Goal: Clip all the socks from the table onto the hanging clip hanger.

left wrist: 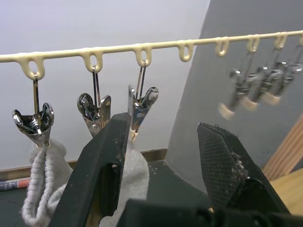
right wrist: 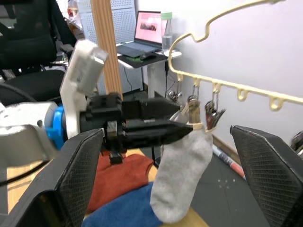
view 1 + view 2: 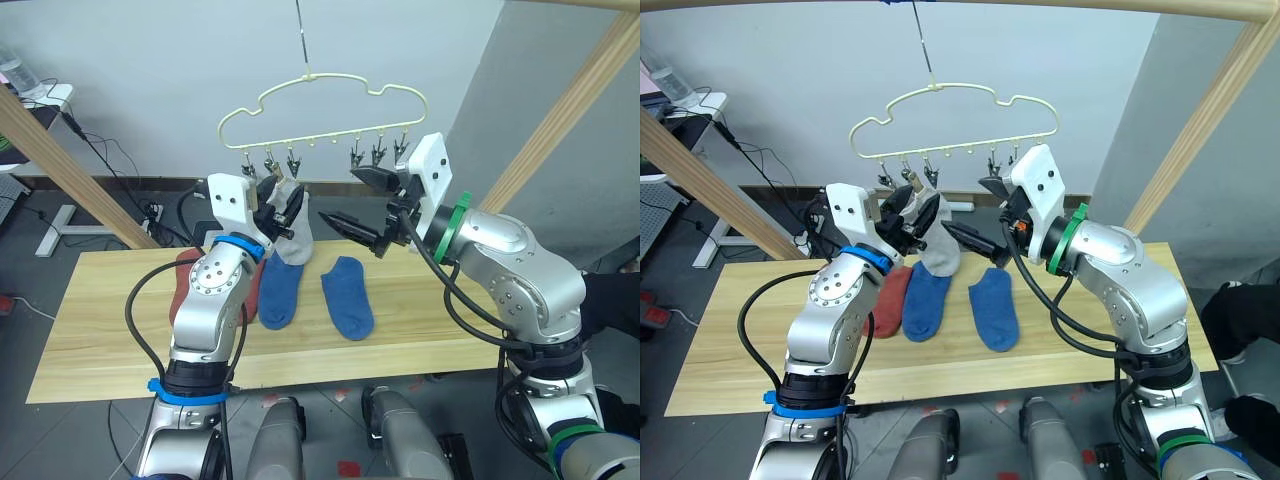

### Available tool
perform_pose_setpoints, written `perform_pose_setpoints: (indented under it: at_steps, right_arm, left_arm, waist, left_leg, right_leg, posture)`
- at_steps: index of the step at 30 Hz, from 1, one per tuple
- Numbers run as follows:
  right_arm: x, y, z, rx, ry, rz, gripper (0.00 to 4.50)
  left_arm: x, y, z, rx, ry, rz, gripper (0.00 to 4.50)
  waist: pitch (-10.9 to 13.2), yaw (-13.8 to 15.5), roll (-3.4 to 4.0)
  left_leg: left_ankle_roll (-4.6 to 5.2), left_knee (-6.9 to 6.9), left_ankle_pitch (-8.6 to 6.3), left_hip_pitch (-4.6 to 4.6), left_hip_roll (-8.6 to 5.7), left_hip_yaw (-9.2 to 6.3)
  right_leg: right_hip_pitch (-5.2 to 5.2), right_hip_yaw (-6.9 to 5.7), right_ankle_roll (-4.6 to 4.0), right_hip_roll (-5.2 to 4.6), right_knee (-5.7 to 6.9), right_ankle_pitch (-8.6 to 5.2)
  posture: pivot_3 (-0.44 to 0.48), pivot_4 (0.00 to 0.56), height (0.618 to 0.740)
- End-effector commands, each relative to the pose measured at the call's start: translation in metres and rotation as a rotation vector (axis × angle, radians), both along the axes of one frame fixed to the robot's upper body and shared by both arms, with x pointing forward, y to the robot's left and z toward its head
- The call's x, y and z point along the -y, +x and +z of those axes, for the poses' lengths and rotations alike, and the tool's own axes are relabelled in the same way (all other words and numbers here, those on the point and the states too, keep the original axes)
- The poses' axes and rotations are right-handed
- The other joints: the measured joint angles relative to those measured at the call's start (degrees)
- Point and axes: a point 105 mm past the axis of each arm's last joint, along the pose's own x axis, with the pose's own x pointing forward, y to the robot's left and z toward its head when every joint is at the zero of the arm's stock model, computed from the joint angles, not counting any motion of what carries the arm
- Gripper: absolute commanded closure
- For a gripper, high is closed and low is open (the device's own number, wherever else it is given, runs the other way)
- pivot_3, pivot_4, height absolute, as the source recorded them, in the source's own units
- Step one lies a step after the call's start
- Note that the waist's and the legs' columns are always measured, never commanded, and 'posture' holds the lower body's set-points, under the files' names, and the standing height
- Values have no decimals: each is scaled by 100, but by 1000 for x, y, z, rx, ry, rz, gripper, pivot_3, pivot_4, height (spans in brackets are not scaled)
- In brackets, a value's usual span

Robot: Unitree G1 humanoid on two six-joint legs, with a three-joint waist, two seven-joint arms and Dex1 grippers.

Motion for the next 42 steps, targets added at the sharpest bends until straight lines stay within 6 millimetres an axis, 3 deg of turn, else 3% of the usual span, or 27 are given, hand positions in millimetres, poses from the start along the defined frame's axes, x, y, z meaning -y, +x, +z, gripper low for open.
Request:
perform_pose_setpoints:
  at_steps: [1,8,30,42]
  right_arm:
    - [0,-10,20,79,39,17,0]
    - [-5,-19,26,103,24,72,0]
    - [-2,-18,27,99,23,37,0]
    - [-1,-18,24,100,14,23,0]
  left_arm:
    - [3,3,12,53,-19,14,2053]
    - [7,13,14,82,-14,27,2053]
    - [13,41,16,102,-44,115,2053]
    - [11,47,24,148,-33,147,2053]
  waist:
    - [0,-6,0]
    - [-1,-18,-1]
    - [-2,-37,-3]
    - [-2,-98,-3]
  left_leg:
    - [0,1,0,-1,0,-1]
    - [0,1,0,0,-1,-1]
    - [0,5,0,1,-4,-1]
    - [0,5,0,0,-4,1]
  right_leg:
    - [0,-2,0,2,1,0]
    - [0,-1,0,4,1,0]
    - [1,-2,0,7,7,1]
    - [1,0,1,7,7,2]
  posture:
    - [-72,248,740]
    - [-86,243,740]
    - [-128,241,740]
    - [-140,250,740]
